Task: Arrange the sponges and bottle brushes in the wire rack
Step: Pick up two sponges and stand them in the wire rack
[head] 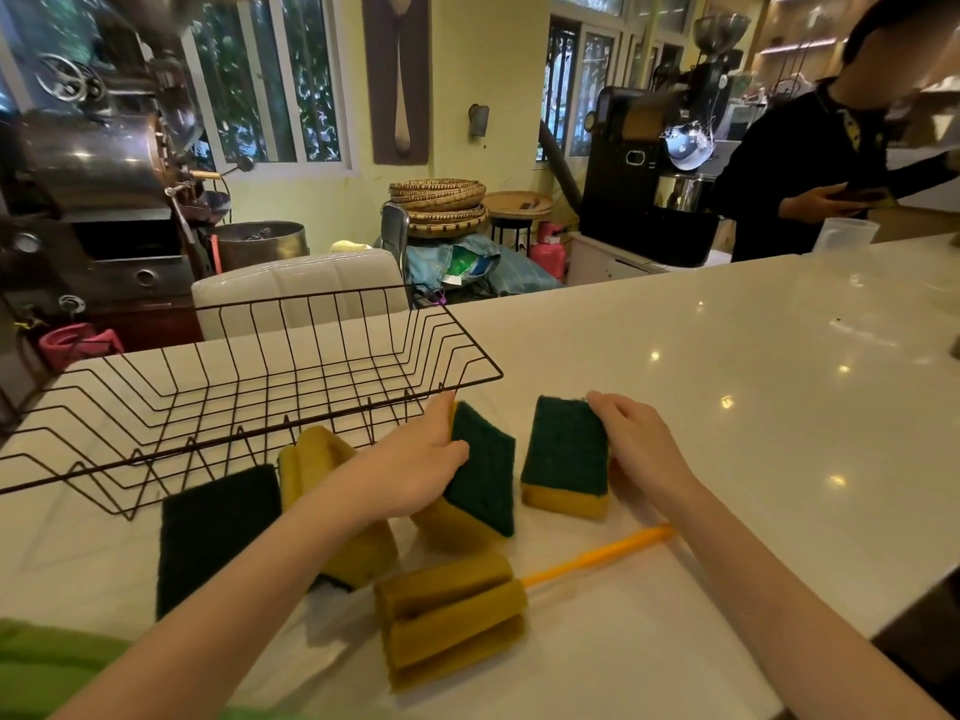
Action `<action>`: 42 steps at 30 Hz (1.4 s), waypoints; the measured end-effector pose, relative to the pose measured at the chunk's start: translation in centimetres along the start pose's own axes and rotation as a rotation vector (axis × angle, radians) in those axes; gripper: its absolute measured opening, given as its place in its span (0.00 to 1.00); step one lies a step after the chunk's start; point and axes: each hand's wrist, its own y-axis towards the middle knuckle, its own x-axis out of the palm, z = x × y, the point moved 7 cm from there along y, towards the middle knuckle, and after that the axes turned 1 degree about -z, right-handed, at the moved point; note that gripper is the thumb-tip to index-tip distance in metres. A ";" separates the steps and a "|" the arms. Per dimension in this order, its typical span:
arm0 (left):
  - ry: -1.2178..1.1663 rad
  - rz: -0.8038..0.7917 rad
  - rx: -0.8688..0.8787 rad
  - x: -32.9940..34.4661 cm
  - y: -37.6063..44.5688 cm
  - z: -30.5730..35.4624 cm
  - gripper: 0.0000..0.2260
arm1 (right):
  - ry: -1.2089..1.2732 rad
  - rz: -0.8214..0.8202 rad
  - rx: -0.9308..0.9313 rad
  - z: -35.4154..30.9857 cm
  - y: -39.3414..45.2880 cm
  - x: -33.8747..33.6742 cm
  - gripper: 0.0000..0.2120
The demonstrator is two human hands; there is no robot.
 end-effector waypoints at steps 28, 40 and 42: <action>0.822 -0.431 0.140 1.2 1.0 2.0 0.27 | -0.886 -0.712 -0.171 -5.4 -2.3 3.5 0.27; 0.685 -0.323 0.288 -0.4 2.3 3.8 0.23 | -0.909 -0.698 -0.251 -7.3 -1.3 2.1 0.23; 0.657 -0.280 0.335 -1.4 2.0 5.2 0.23 | -0.892 -0.692 -0.276 -8.8 -0.7 1.2 0.22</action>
